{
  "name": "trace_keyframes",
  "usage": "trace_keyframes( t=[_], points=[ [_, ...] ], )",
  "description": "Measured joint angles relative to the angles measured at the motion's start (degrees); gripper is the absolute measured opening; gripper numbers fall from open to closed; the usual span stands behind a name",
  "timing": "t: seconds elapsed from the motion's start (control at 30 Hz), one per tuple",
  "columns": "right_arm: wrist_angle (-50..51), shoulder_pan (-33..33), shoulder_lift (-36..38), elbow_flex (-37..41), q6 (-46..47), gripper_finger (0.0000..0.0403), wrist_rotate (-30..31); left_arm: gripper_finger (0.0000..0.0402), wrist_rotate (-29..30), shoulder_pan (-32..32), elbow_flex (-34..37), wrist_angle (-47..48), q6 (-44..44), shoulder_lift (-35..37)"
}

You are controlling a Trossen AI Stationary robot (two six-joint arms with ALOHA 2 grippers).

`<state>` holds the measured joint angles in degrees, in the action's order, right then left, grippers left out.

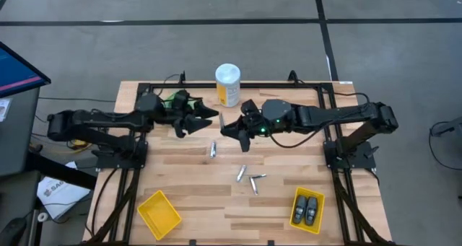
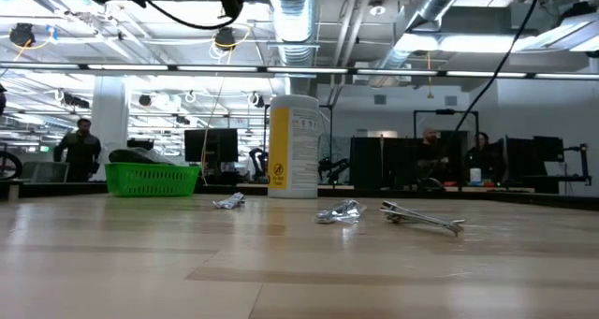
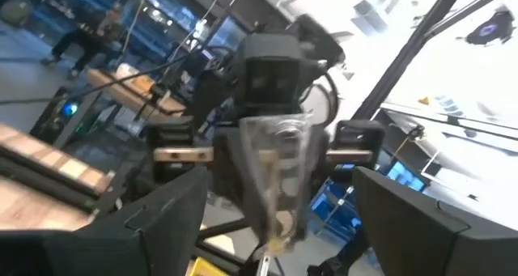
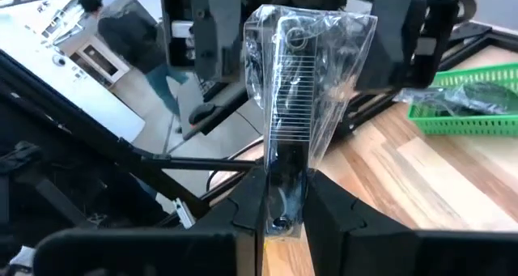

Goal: Pick & Place Travel size toiletries
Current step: Put the nail cutter into the left yellow bin

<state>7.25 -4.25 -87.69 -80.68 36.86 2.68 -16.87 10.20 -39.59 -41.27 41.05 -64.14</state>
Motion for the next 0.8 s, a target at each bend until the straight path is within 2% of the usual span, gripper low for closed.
trace_keyframes(
  t=[0.13,0.33,0.6,0.8],
  points=[
    [0.8,0.7,-0.7,0.2,-0.3,0.005,-0.9,0.0299,0.3,-0.6,0.0,-2.9,-0.1,-1.0],
    [-0.7,1.1,-2.4,0.0,-0.4,0.005,-2.7,0.0298,1.8,-0.6,-0.4,-2.7,0.0,-3.1],
    [-1.5,1.4,-2.6,0.0,-0.4,0.005,-2.9,0.0297,1.2,-1.7,-0.7,-2.8,-0.1,-5.2],
    [-2.3,1.4,-2.6,0.0,-0.4,0.0051,-4.2,0.0264,0.9,-2.0,-0.7,-3.0,-0.2,-5.2]
  ],
)
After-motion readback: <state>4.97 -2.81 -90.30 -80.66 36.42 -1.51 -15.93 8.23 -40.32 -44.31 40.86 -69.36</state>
